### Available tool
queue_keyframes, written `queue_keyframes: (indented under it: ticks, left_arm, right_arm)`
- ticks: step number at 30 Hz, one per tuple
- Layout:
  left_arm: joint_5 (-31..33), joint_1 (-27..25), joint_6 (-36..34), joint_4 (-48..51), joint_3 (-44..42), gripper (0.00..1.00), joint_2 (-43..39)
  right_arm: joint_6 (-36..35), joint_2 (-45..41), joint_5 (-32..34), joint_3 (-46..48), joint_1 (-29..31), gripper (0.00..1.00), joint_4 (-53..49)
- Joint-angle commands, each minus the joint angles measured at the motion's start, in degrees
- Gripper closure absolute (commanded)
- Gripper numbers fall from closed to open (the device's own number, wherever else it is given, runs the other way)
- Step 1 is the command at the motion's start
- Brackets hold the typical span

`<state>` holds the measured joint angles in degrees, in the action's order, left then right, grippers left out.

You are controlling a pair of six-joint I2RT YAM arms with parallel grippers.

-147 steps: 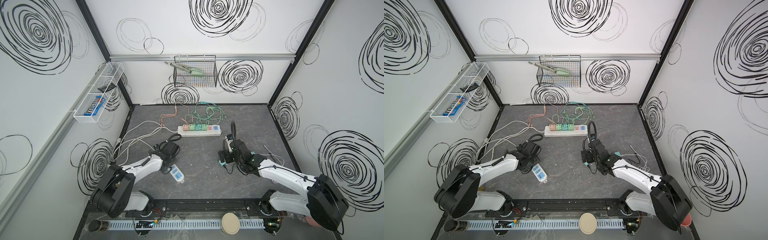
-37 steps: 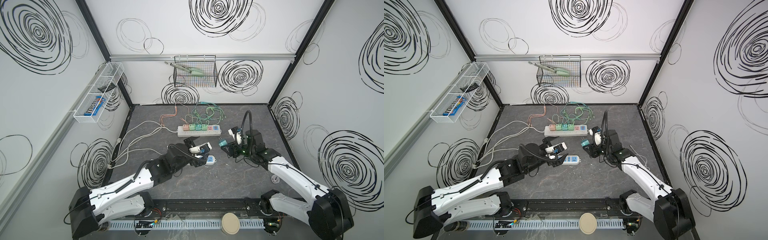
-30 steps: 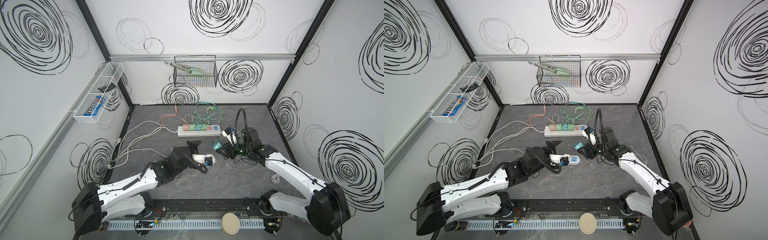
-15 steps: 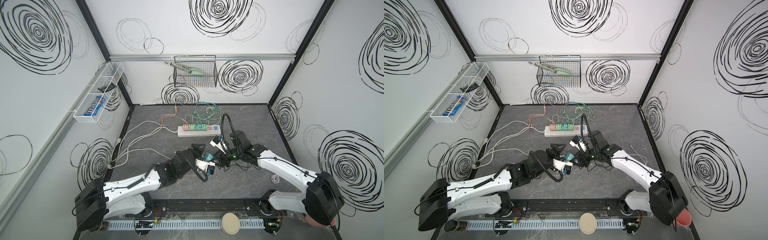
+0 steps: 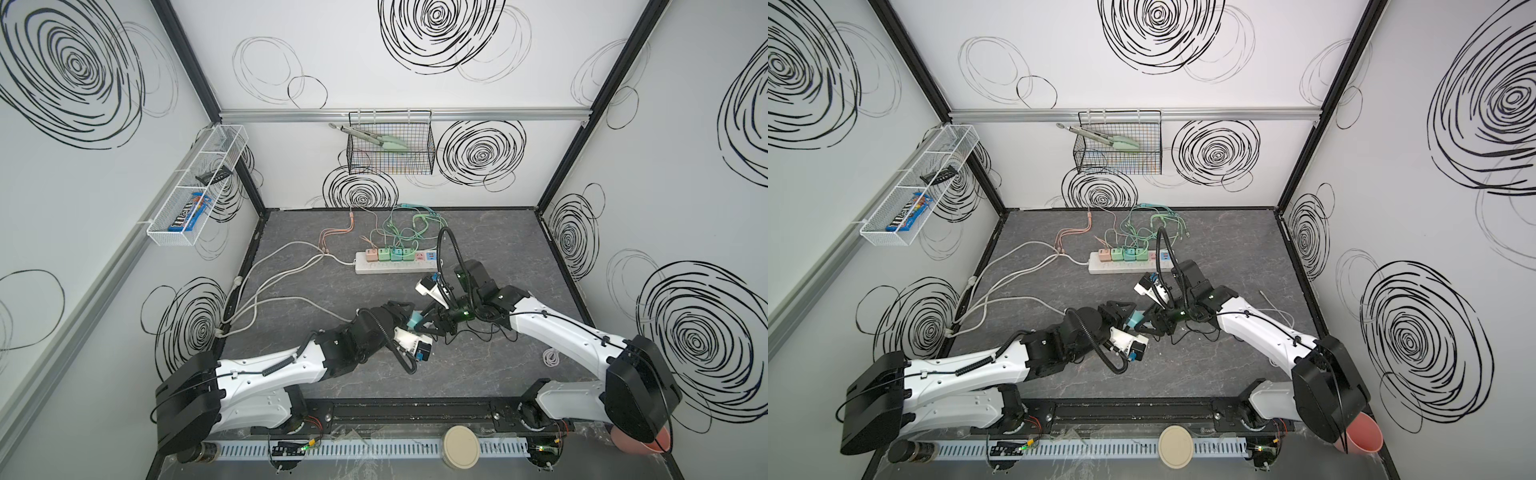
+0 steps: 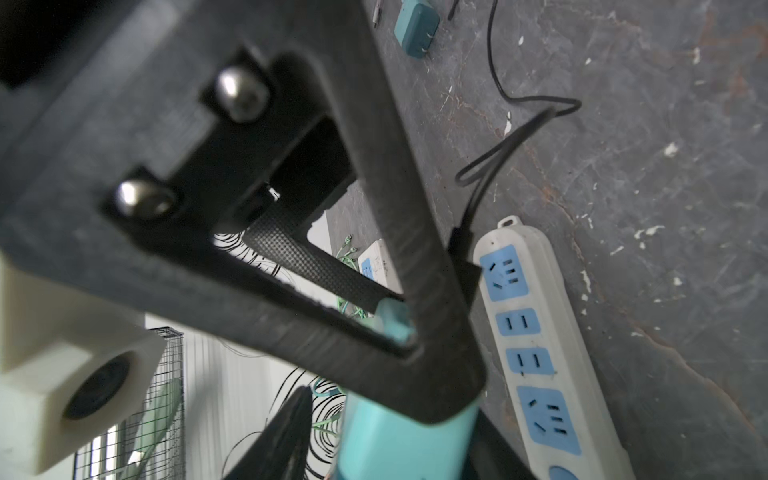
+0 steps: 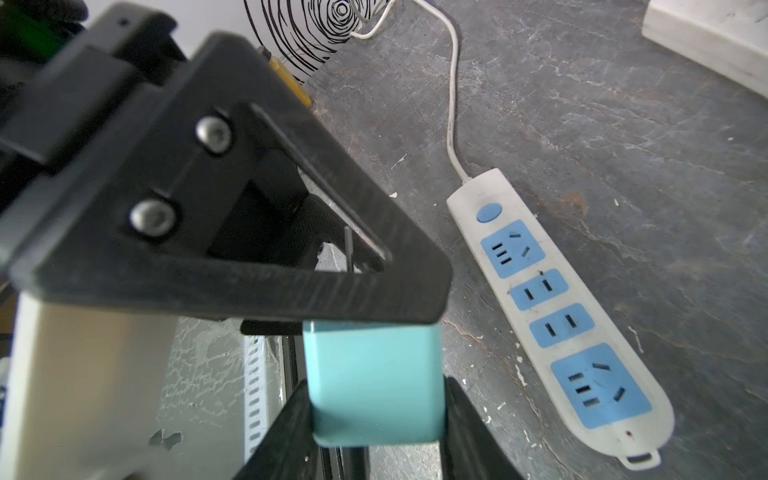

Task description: Insert the plug

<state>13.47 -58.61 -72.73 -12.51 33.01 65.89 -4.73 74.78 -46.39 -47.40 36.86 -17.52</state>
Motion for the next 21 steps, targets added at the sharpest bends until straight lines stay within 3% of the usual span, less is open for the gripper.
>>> queue_keyframes:
  ticks: [1, 6, 9, 13, 17, 19, 21]
  left_arm:
    - [-2.1, 0.8, 2.0, -3.4, -0.8, 0.60, -1.0]
    - [-6.0, 0.8, 6.5, -1.8, -0.3, 0.86, -3.2]
    - [-8.2, 1.5, 10.7, -0.6, -0.1, 1.00, -4.8]
    - [-12.2, 5.3, 18.0, 2.9, 0.4, 1.00, -7.6]
    - [-12.8, 7.2, 23.2, 3.2, -0.7, 1.00, -10.0]
    - [-13.3, 7.6, 25.2, 2.9, -0.7, 1.00, -10.8]
    - [-13.6, 7.8, 26.7, 3.0, -0.3, 1.00, -11.1]
  right_arm:
    - [-1.4, 0.1, -3.0, -1.9, 0.4, 0.71, -0.8]
    - [-0.7, -0.3, -3.5, -1.9, 0.2, 0.64, 0.0]
    - [1.7, -2.3, 0.0, -2.8, -1.1, 0.37, 0.1]
    - [11.0, -8.9, 5.5, -1.0, -11.0, 0.02, 3.3]
    - [26.2, -19.1, 15.6, 7.6, -23.9, 0.03, 9.0]
    - [32.0, -23.0, 20.3, 10.6, -28.4, 0.03, 7.2]
    - [36.5, -24.6, 19.6, 12.5, -32.8, 0.03, 4.5]
